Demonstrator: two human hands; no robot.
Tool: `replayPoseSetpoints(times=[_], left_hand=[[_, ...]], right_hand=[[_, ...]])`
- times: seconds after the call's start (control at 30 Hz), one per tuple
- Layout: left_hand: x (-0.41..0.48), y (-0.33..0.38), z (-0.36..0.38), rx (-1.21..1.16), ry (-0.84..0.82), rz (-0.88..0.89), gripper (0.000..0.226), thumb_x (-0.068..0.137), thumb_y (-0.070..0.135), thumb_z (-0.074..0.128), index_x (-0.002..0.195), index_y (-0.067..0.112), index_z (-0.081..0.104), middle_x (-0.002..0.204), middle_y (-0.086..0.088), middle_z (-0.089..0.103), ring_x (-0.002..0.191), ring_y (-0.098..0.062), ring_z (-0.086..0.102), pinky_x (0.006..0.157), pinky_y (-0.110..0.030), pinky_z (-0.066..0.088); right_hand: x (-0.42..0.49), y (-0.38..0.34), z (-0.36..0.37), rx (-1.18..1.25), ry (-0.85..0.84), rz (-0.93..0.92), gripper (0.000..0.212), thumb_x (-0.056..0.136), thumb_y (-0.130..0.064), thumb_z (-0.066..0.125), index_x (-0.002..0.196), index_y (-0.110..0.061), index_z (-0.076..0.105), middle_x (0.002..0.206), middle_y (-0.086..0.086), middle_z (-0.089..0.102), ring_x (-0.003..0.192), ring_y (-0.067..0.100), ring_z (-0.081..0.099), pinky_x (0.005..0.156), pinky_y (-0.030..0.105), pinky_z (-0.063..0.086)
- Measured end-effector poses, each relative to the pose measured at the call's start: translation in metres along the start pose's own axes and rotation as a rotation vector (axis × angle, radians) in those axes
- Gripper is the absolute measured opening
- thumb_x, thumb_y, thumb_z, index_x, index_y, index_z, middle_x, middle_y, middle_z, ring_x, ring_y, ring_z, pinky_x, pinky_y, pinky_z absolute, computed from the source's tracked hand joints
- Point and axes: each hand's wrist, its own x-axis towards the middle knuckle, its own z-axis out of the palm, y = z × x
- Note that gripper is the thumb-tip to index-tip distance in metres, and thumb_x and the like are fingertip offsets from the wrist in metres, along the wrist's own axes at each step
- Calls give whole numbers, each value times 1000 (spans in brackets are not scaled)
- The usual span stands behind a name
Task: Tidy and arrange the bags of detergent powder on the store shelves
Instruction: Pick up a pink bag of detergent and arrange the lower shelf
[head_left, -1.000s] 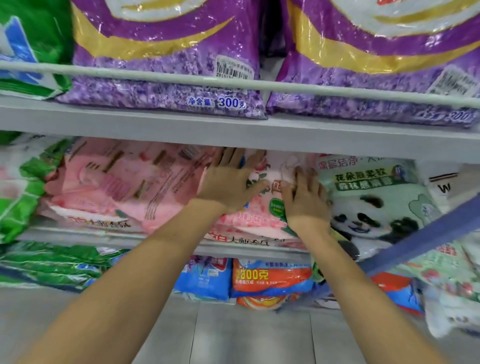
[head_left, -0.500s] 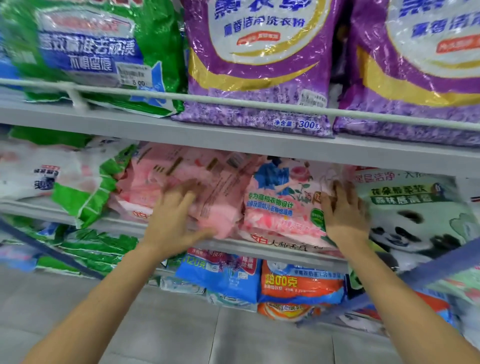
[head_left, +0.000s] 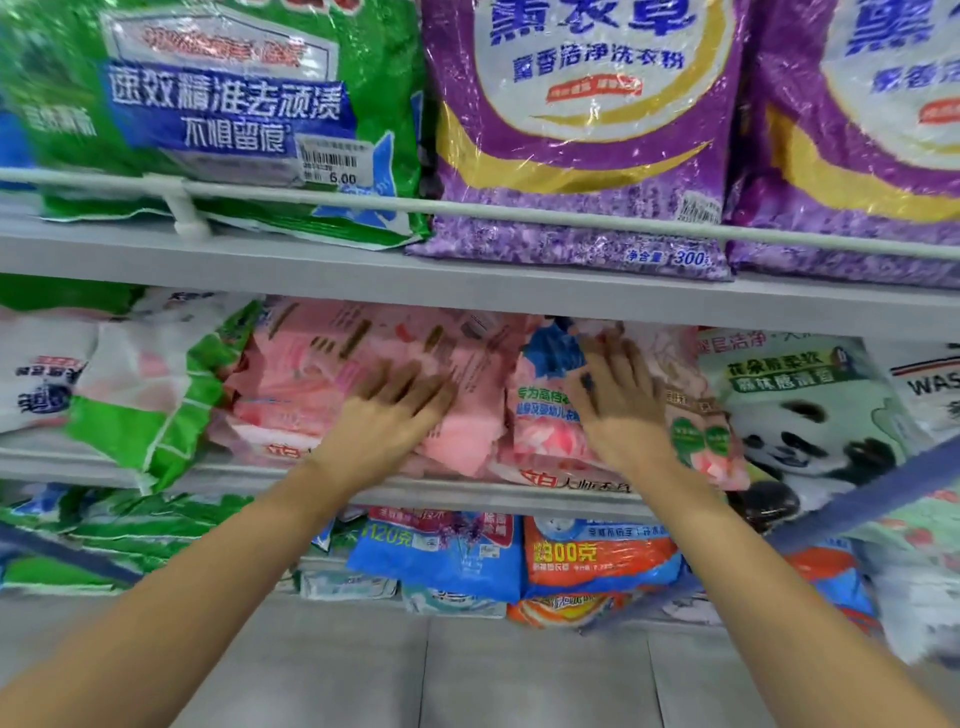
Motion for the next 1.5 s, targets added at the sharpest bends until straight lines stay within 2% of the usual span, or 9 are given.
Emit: replayPoseSetpoints(times=[0.3,0.57,0.67,0.77,0.93,1.03,1.13,1.3,1.5], left_hand=[[-13,-58,-49,-207,114,-20,94,24,-4,89,109,11,52,80,-17,72,60,-31,69,49,-35,54],[-37,-96,-71,-335,181,107,41,66,17,60,105,14,49,73,-12,71,52,-24,66,43,-26,49],[-49,-104,-79,-431,174,115,34,76,27,57,108,16,53,81,-10,72,62,-24,67,53,-32,52],[-65,-111,-88,-368,225,111,28,79,25,58,103,11,57,78,-11,70,70,-24,65,62,-34,51],[-128,-71,-80,-652,425,-637,46,72,22,68,115,16,54,119,6,55,114,6,46,100,-13,35],[-159,-20,-62,-1042,608,-1333,35,68,32,74,95,31,52,100,-7,58,88,-4,56,80,-8,44],[-156,32,-42,-1927,455,-1781,75,34,51,88,90,10,59,76,-12,64,64,-16,64,56,-20,53],[-110,91,-36,-2754,252,-1836,91,65,64,54,124,-6,53,101,-22,69,83,-36,70,62,-42,60],[-48,128,-84,-2839,329,-1808,102,70,79,35,146,11,30,144,-17,42,131,-35,43,99,-36,44]], right_hand=[[-1,5,11,-71,-43,22,75,82,-64,1,150,-31,6,159,1,-2,146,21,-2,114,51,9],[-28,-113,-26,27,57,-514,112,57,-73,66,145,-31,12,146,5,39,131,25,41,115,49,17],[-22,-139,-16,83,283,-639,105,50,-66,77,136,-21,37,109,2,67,89,22,67,85,44,53],[-22,-156,-6,220,408,-781,78,63,-52,78,123,-15,44,102,3,71,83,19,69,62,30,56],[-32,-175,4,276,574,-789,67,47,-16,86,106,-17,53,88,-1,73,74,16,67,57,25,47],[-41,-181,1,374,626,-726,65,37,-9,89,96,-15,62,82,-1,72,72,17,65,57,27,45],[-55,-192,-14,556,654,-663,38,55,-3,74,92,-12,68,76,3,70,69,18,64,58,27,50],[-90,-198,-50,924,508,-339,25,65,-6,68,78,-26,59,66,-19,56,60,-4,49,55,13,38],[-137,-168,-101,1234,571,-96,18,64,-22,72,59,-27,56,52,-15,47,53,-3,38,52,14,36]])
